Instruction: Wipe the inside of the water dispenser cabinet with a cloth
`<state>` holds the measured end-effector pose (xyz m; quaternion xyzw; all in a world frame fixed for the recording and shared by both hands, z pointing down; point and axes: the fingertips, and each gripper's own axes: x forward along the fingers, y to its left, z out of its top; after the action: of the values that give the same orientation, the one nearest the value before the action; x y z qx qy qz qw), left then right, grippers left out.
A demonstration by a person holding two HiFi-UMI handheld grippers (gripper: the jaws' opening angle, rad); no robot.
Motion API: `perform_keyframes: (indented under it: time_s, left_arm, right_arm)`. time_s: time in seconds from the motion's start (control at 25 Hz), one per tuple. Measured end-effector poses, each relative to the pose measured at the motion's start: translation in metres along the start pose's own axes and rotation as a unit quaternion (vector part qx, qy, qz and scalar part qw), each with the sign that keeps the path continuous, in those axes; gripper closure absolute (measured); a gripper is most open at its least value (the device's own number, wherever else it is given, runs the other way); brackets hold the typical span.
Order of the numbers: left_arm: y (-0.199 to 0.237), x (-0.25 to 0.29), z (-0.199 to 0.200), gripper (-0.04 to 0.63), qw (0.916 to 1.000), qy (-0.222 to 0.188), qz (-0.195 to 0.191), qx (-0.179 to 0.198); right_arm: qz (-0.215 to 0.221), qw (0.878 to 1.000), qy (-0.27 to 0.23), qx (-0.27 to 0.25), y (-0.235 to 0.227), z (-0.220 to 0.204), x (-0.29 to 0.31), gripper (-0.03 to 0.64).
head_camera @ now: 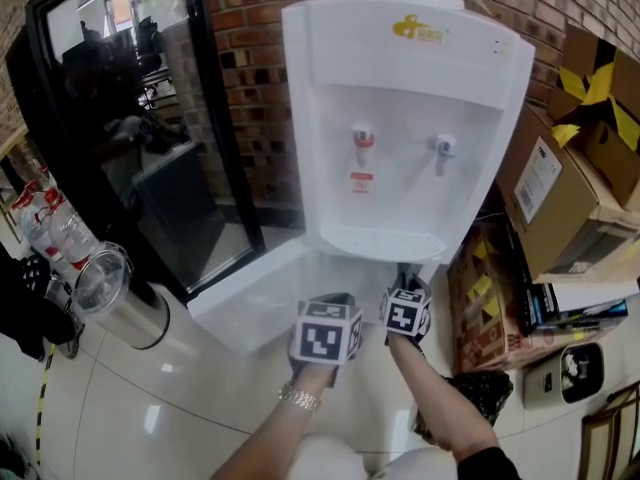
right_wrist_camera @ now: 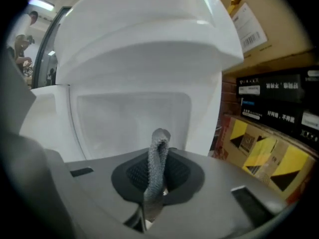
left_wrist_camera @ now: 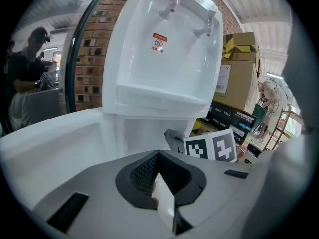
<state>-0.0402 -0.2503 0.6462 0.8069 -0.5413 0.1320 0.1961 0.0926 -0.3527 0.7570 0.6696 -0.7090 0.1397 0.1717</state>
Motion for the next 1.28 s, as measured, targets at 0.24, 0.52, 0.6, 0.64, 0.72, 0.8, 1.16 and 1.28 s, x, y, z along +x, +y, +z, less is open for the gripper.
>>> perform_keyframes:
  time_s: [0.24,0.52,0.6,0.64,0.72,0.8,1.16,1.28]
  left_arm:
    - [-0.004,-0.007,0.003,0.594,0.9999,-0.004,-0.009,0.003]
    - [-0.009,-0.006,0.003,0.594,0.9998,-0.003,-0.016,0.005]
    - [-0.007,-0.005,0.002,0.594,0.9999,-0.002,-0.015,0.007]
    - [-0.007,-0.004,0.001,0.594,0.9999,-0.001,-0.015,0.007]
    - [-0.007,-0.003,-0.001,0.594,0.9999,0.002,-0.014,0.008]
    - [-0.006,-0.003,-0.003,0.594,0.9998,0.006,-0.012,0.012]
    - [-0.007,-0.006,0.002,0.594,0.9998,-0.002,-0.016,0.006]
    - [-0.008,-0.006,0.000,0.594,0.9998,0.001,-0.016,0.008]
  right_arm:
    - [-0.004,0.997,0.072,0.007,-0.010,-0.061,0.021,0.597]
    - [0.019,0.996,0.077,0.041,-0.002,-0.059,0.016,0.597]
    - [0.017,0.999,0.029,0.028,0.002,-0.022,0.007,0.597]
    - [0.009,1.000,0.004,0.019,0.000,-0.006,0.003,0.597]
    - [-0.010,0.999,-0.038,0.010,-0.008,0.017,-0.003,0.597]
    - [-0.023,0.998,-0.050,0.015,-0.016,0.021,-0.004,0.597]
    - [0.003,0.996,0.089,0.018,-0.019,-0.071,0.028,0.597]
    - [0.029,0.991,0.124,0.028,-0.006,-0.094,0.032,0.597]
